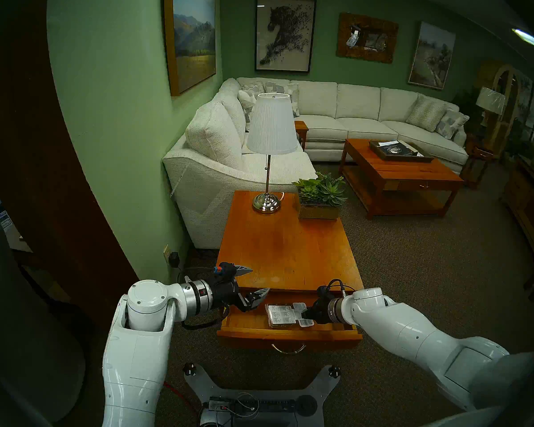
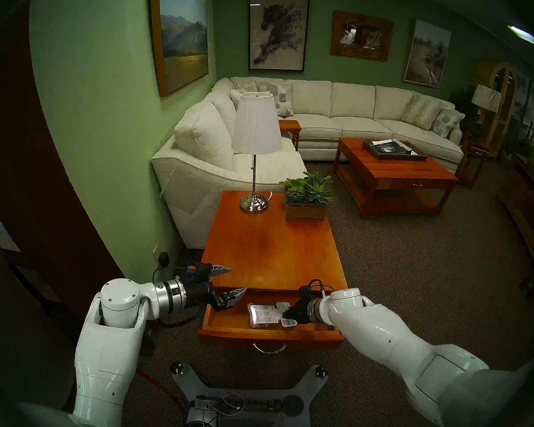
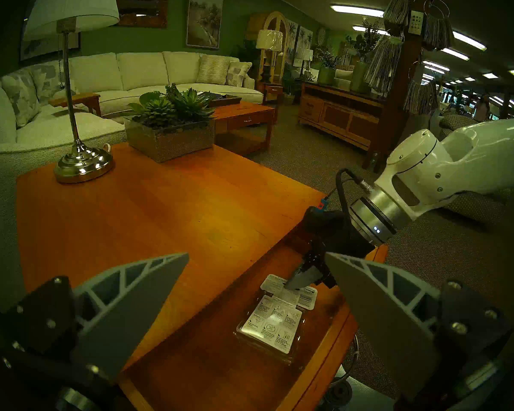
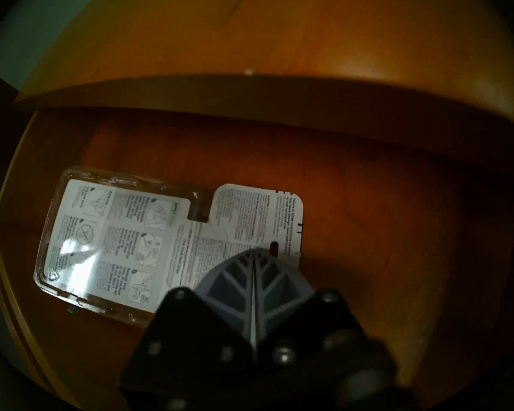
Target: Open the drawer, take out the contents and close the drawer
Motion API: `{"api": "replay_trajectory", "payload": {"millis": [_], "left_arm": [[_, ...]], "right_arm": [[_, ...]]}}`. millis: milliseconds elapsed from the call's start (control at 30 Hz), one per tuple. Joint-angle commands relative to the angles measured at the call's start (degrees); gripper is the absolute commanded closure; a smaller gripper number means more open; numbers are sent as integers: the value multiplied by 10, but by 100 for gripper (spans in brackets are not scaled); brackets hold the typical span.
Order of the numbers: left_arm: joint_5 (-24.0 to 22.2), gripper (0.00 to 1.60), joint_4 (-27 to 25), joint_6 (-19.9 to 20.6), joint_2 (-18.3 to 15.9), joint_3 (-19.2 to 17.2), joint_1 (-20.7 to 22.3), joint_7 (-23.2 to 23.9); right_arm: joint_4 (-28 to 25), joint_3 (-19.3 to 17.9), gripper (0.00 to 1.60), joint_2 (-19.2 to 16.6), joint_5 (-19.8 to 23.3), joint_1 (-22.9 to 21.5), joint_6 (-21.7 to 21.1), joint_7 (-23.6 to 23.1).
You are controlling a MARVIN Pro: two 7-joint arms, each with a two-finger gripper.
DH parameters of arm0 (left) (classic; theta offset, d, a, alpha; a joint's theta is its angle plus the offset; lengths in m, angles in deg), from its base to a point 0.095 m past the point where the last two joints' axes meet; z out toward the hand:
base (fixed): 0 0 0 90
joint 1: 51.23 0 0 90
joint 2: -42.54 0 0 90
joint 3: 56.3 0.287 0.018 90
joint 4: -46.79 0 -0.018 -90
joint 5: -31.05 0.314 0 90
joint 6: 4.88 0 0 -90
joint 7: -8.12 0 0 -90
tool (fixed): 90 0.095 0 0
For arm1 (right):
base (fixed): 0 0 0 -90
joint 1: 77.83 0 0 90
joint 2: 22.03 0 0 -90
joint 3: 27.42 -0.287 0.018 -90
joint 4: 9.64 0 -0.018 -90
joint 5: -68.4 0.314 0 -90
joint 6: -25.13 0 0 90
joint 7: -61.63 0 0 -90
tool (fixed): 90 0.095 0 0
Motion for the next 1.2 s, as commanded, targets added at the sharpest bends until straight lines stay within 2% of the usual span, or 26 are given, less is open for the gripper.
{"api": "replay_trajectory", "payload": {"millis": [0, 267, 300, 367, 400, 433, 467, 533, 567, 633, 867, 900, 933, 967, 1000, 1033, 1167], "left_arm": [[-4, 0, -14, -1, 3, 1, 13, 1], [-2, 0, -14, -2, 4, 1, 14, 2], [-2, 0, -14, -2, 4, 0, 14, 2], [-2, 0, -14, -2, 4, 0, 14, 2], [-2, 0, -14, -2, 4, 0, 14, 2], [-2, 0, -14, -2, 4, 0, 14, 2], [-2, 0, -14, -2, 5, 0, 14, 2], [-1, 0, -14, -2, 5, 0, 14, 3], [-1, 0, -14, -2, 5, 0, 14, 3], [-1, 0, -14, -2, 5, 0, 14, 3], [0, 0, -14, -2, 6, -1, 14, 4], [0, 0, -14, -2, 6, -1, 14, 4], [0, 0, -14, -2, 6, -1, 14, 4], [0, 0, -14, -2, 7, -1, 14, 4], [1, 0, -14, -2, 7, -2, 14, 4], [1, 0, -14, -2, 7, -2, 14, 4], [1, 0, -14, -2, 7, -2, 14, 5]], "right_arm": [[-38, -5, 160, -15, -3, -11, 2, -7], [-108, -12, 160, -49, -5, 13, 5, -5], [-134, -16, 160, -60, -2, 23, 1, 3], [-129, -15, 160, -61, -3, 20, 4, -6], [-151, -20, 160, -70, -1, 30, 0, 3], [-135, -17, 160, -65, -3, 24, 5, -7], [-159, -21, 160, -75, -2, 34, 1, 3], [-161, -21, 160, -77, -3, 37, 2, 3], [-201, -30, 160, -94, 3, 56, -8, 25], [-181, -28, 160, -87, 2, 50, -3, 17], [-232, -46, 160, -108, 17, 79, -18, 62], [-236, -48, 139, -111, 19, 82, -22, 69], [-236, -48, 139, -111, 19, 82, -22, 69], [-237, -49, 81, -112, 21, 83, -23, 72], [-237, -51, 10, -113, 22, 84, -25, 75], [-237, -51, 0, -113, 23, 84, -26, 77], [-226, -54, 0, -110, 30, 78, -36, 77]]}}
